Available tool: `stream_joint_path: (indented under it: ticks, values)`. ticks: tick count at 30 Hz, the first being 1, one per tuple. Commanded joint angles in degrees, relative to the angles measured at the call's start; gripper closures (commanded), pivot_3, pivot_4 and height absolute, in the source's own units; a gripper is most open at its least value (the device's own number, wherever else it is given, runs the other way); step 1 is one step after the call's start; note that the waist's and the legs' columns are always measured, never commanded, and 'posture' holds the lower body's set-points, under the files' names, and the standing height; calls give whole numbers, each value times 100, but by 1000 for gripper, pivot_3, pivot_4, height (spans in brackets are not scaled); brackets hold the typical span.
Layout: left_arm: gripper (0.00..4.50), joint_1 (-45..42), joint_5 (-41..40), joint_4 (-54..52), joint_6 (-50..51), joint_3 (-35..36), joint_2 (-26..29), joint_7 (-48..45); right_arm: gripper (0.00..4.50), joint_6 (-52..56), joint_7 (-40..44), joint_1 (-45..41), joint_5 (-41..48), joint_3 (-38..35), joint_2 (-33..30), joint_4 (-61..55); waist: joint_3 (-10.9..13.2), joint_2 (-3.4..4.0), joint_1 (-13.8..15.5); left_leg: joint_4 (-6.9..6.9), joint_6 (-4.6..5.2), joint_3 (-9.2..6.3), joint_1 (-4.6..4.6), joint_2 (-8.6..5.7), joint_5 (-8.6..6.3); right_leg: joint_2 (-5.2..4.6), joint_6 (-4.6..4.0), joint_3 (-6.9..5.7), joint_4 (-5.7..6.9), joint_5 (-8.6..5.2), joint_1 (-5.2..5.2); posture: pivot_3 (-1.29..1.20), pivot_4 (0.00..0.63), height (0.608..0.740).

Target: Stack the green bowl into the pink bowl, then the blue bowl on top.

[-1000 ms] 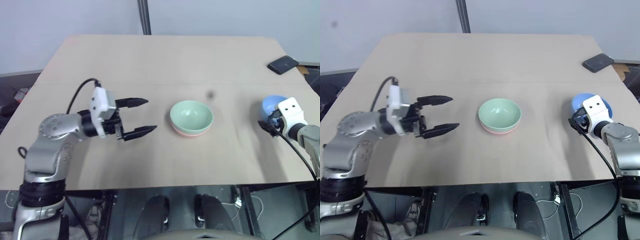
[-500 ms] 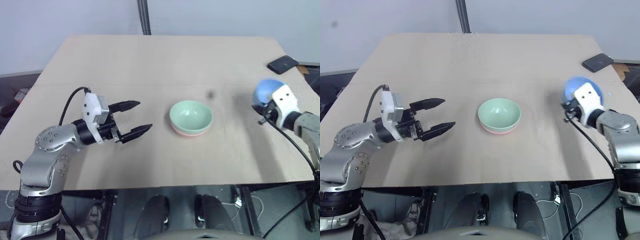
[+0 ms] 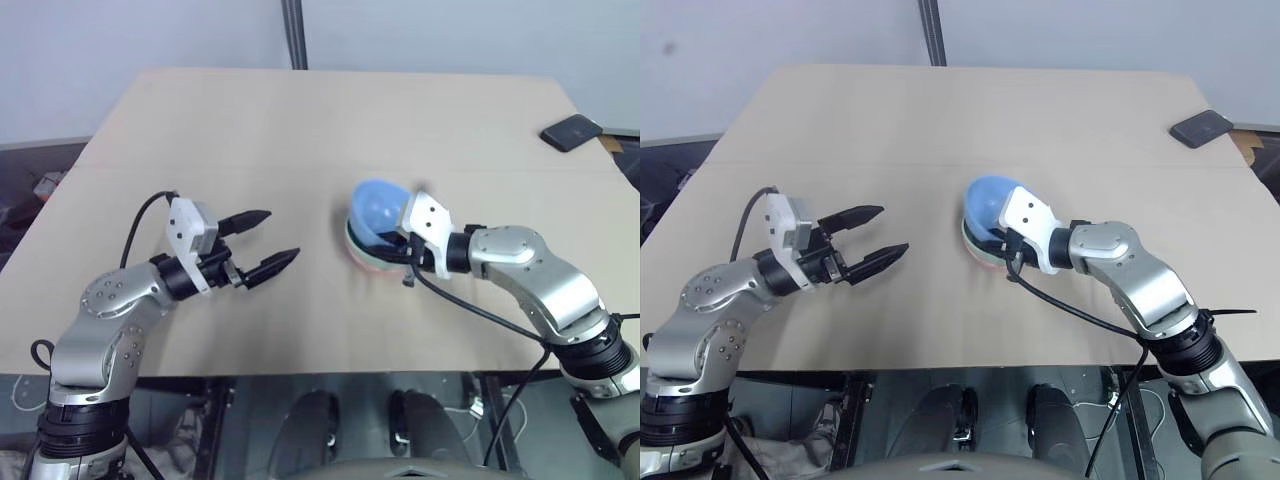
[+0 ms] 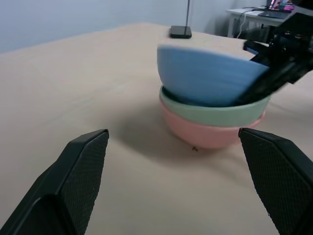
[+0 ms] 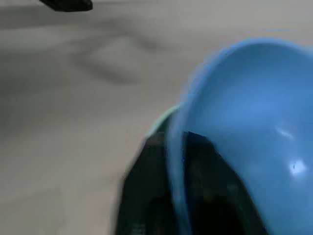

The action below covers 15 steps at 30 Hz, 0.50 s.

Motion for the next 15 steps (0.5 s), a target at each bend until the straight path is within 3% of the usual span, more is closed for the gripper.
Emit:
stream_joint_path:
  ticks: [1, 4, 7, 10, 13, 15]
  values:
    - [0, 105, -50, -349, -70, 143, -21, 164, 2146, 16, -48, -6, -74, -246, -94, -128, 0, 0, -5, 0, 0, 0, 1, 0, 0, 0, -1, 0, 0, 0, 0, 0, 150, 739]
    - [0, 209, 85, -460, -196, 98, -76, 332, 913, -2, -75, 92, 204, -729, -116, -434, 0, 0, 1, 0, -1, 0, 1, 2, 0, 0, -1, -1, 0, 0, 0, 0, 150, 739]
    - [0, 331, 103, -509, -258, 86, -101, 352, 913, -19, -14, 416, 969, -1656, -2, -880, 0, 0, 2, -1, -1, -3, -2, 2, 0, -3, 0, -2, -1, 0, 0, 0, 150, 739]
    - [0, 387, -29, -488, -182, 118, -80, 297, 913, 94, 48, 662, 1324, -2081, -106, -1015, 0, 0, -4, -3, 0, -4, 0, 2, -1, -5, 0, -1, -4, 1, 2, 0, 150, 739]
    - [0, 489, -32, -524, -183, 136, -13, 254, 192, 335, 365, 1005, 1875, -2645, -457, -1026, 0, 0, 5, -3, 1, -4, 1, 2, -1, -30, -7, -3, -4, -3, 3, 0, 150, 739]
    - [0, 570, -123, -606, -144, 201, 16, 229, 32, 320, 629, 1367, 2021, -3025, -838, -953, 0, 1, 11, -3, 2, -6, 0, 2, -2, -34, -17, -5, -6, -9, 4, 0, 150, 739]
